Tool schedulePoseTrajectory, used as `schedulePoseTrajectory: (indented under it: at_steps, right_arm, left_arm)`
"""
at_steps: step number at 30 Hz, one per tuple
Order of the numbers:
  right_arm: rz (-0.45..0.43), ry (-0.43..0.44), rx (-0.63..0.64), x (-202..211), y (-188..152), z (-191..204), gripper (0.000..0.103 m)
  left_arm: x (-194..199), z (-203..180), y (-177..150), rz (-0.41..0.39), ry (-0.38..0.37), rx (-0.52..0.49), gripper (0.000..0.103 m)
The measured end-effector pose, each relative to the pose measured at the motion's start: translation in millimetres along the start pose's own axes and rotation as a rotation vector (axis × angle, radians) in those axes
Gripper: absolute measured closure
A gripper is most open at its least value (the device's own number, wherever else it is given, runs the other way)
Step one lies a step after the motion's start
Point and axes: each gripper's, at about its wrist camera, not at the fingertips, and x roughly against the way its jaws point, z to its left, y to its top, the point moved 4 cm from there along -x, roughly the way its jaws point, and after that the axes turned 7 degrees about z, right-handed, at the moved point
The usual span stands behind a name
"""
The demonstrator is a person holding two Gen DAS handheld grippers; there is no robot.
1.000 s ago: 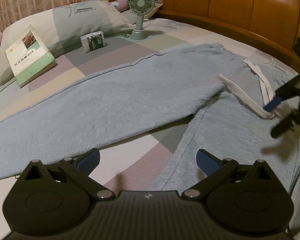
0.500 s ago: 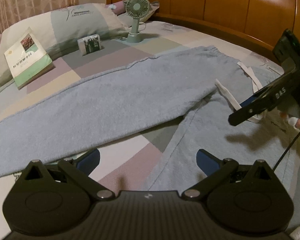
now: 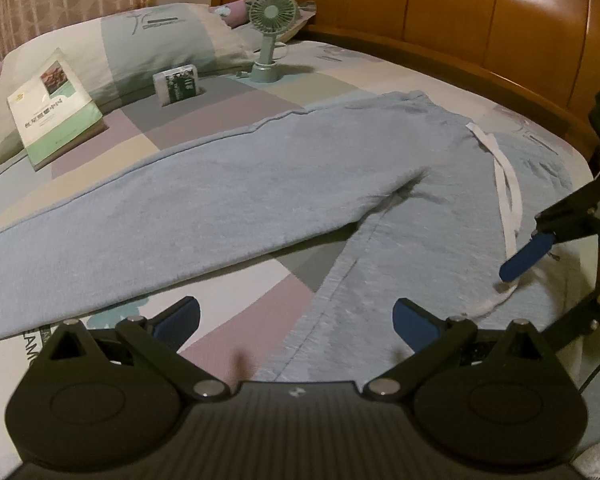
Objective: Fold clothes
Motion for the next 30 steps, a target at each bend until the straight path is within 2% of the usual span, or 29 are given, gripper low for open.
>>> schedulePoseTrajectory:
  at_steps: [8, 11, 15, 20, 24, 28, 30]
  right_arm:
    - [-0.036, -0.026, -0.052, -4.9, -1.0, 0.0, 0.000]
    - [-0.100, -0.062, -0.087, 12.3, -2.9, -5.7, 0.000]
    - [-0.183, -0.230, -0.133, 44.2, -13.6, -27.4, 0.000]
    - [-0.185, -0.452, -0.209, 59.0, -38.5, -71.0, 0.000]
    - [-0.144, -0.458, -0.283, 50.2, -55.0, -102.4, 0.000]
    - [-0.156, -0.459, -0.248, 45.3, -64.5, -107.1, 0.000]
    - [-0.159, -0.462, -0.238, 44.9, -67.8, -106.9, 0.000]
  left_arm:
    - [7.7, -7.2, -3.5, -0.003, -0.019, -0.007, 0.001]
    - [6.3, -12.9, -5.7, 0.001, -0.046, -0.014, 0.001]
    - [-0.1, -28.0, -8.3, 0.013, -0.086, -0.041, 0.001]
    - [-8.2, -51.7, -7.8, 0.025, -0.133, -0.092, 0.001]
    - [-19.0, -66.7, -11.3, 0.058, -0.165, -0.112, 0.001]
    - [-30.9, -76.7, -18.8, 0.106, -0.180, -0.122, 0.001]
    - [-39.0, -75.3, -25.4, 0.137, -0.159, -0.113, 0.001]
